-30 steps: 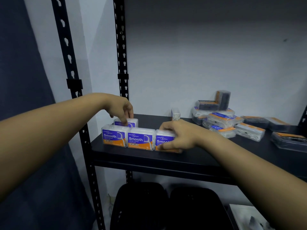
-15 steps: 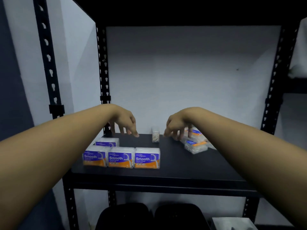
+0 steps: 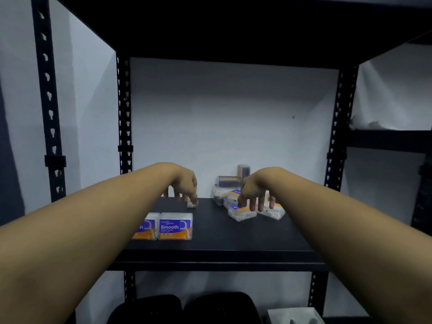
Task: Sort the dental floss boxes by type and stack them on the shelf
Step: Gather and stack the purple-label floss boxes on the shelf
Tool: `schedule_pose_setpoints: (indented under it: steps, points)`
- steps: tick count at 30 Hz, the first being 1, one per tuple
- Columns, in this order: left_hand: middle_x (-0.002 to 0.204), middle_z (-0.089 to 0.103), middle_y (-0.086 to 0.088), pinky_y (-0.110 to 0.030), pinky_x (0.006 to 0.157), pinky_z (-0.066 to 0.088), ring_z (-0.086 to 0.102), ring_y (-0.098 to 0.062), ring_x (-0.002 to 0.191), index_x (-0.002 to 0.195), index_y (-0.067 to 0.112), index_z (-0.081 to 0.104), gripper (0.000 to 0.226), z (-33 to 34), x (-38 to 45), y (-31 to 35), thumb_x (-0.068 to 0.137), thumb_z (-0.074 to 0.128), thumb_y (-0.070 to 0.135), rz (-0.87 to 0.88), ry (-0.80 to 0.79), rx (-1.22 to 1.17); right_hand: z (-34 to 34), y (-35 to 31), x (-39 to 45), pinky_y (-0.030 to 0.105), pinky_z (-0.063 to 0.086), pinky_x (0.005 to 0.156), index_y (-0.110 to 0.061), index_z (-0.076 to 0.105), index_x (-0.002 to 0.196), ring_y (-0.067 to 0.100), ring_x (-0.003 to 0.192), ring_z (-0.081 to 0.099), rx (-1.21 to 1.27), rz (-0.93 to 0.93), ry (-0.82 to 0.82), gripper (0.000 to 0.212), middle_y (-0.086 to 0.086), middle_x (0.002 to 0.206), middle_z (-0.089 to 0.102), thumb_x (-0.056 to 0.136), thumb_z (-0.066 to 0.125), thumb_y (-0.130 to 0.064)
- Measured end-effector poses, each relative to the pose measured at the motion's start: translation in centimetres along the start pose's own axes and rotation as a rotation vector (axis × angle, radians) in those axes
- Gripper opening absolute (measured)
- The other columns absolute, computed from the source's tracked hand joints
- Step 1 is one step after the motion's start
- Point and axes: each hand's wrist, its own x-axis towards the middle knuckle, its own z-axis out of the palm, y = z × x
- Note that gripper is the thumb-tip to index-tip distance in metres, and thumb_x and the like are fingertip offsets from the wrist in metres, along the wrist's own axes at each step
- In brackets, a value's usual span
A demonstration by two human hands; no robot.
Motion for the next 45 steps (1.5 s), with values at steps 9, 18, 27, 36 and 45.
schedule_pose_setpoints:
  steps: [9, 18, 27, 36, 45]
  points:
    - [0.1, 0.074, 0.002, -0.043, 0.085, 0.06, 0.072, -0.018, 0.091, 0.113, 0.015, 0.068, 0.039, 1.0, 3.7, 3.5, 0.082, 0.079, 0.037, 0.06, 0.014, 0.019, -0.3, 5.7, 1.6, 0.033, 0.051, 0.053, -0.011, 0.055, 0.112, 0.026, 0.073, 0.071, -0.06, 0.05, 0.153, 0.03, 0.011, 0.111, 0.075, 0.095, 0.066, -0.033]
    - [0.101, 0.067, 0.003, -0.044, 0.085, 0.061, 0.066, -0.018, 0.088, 0.1, 0.025, 0.07, 0.032, 1.9, 11.3, 3.8, 0.075, 0.081, 0.041, 0.138, 0.151, 0.113, -1.8, 9.1, 6.9, 0.035, 0.06, 0.065, -0.01, 0.067, 0.115, 0.027, 0.09, 0.076, -0.074, -0.043, 0.236, 0.033, 0.006, 0.098, 0.077, 0.094, 0.067, -0.036]
    - [0.128, 0.061, -0.005, -0.032, 0.095, 0.05, 0.058, -0.023, 0.114, 0.124, 0.017, 0.062, 0.048, 1.6, 17.2, 2.6, 0.081, 0.076, 0.034, 0.129, 0.414, 0.036, -2.8, 10.8, 13.9, 0.036, 0.051, 0.089, -0.022, 0.066, 0.121, 0.024, 0.105, 0.06, -0.1, -0.122, 0.497, 0.04, 0.003, 0.124, 0.064, 0.087, 0.07, -0.043]
    - [0.138, 0.056, -0.007, -0.035, 0.103, 0.046, 0.056, -0.025, 0.122, 0.14, 0.011, 0.052, 0.077, 1.3, 22.5, 4.5, 0.078, 0.08, 0.046, 0.208, 0.417, -0.072, -2.3, 11.3, 19.5, 0.041, 0.055, 0.086, -0.032, 0.043, 0.143, 0.028, 0.104, 0.067, 0.18, -0.193, 0.772, 0.078, 0.002, 0.116, 0.071, 0.079, 0.067, -0.069]
    - [0.12, 0.064, -0.002, -0.035, 0.094, 0.05, 0.06, -0.021, 0.107, 0.124, 0.014, 0.064, 0.063, 1.2, 23.8, 4.3, 0.075, 0.083, 0.049, 0.234, 0.407, -0.136, -0.7, 10.1, 21.7, 0.038, 0.057, 0.083, -0.047, 0.043, 0.14, 0.024, 0.109, 0.065, 0.234, -0.395, 0.963, 0.054, -0.005, 0.127, 0.068, 0.091, 0.063, -0.058]
